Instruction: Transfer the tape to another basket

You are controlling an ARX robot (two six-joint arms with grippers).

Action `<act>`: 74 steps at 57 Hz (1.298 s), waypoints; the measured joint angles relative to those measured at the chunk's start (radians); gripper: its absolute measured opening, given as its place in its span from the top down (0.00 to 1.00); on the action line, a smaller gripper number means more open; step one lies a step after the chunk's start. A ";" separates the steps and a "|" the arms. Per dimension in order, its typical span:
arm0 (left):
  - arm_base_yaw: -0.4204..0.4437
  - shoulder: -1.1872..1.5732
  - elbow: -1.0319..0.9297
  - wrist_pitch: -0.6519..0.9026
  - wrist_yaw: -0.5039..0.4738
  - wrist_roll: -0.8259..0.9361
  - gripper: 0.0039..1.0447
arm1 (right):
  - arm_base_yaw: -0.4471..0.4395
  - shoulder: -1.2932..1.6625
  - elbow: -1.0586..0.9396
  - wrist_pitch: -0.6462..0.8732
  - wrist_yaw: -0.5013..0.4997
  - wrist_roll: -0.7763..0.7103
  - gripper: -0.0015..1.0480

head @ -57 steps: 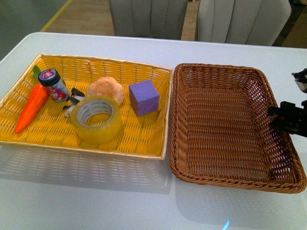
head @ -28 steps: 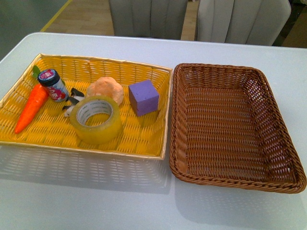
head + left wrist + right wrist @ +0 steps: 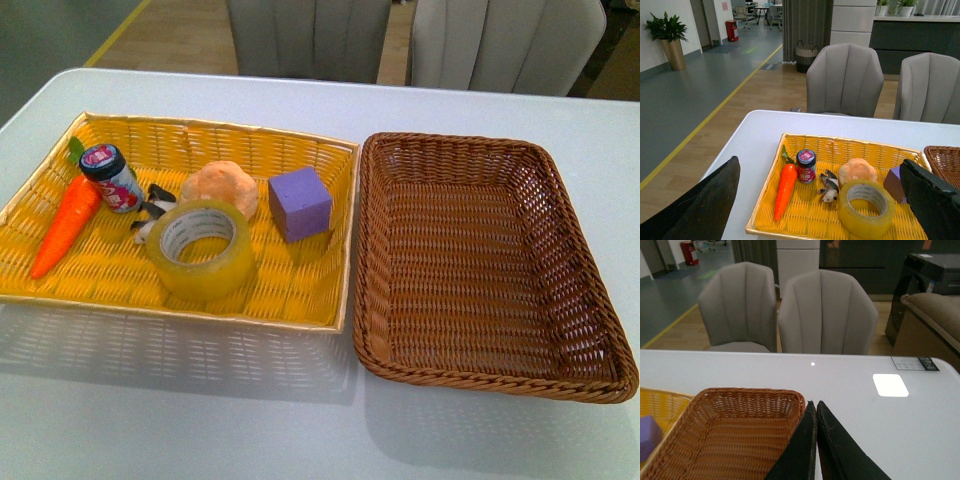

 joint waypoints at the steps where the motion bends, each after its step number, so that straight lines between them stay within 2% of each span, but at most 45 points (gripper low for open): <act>1: 0.000 0.000 0.000 0.000 0.000 0.000 0.08 | 0.003 -0.015 -0.008 -0.008 0.003 0.000 0.98; 6: 0.000 0.000 0.000 0.000 0.000 0.000 0.08 | 0.023 -0.076 -0.038 -0.046 0.027 0.000 0.98; 8: 0.000 0.000 0.000 0.000 0.000 0.000 0.08 | 0.049 -0.111 -0.052 -0.067 0.071 0.000 0.98; 13: 0.000 0.000 0.000 0.000 0.000 0.000 0.08 | 0.079 -0.195 -0.079 -0.121 0.076 0.000 0.98; 50: 0.000 0.000 0.000 0.000 0.000 0.000 0.08 | 0.081 -0.707 -0.135 -0.549 0.084 0.000 0.98; 74: 0.000 0.000 0.000 0.000 0.000 0.000 0.08 | 0.081 -0.924 -0.135 -0.755 0.084 0.000 0.98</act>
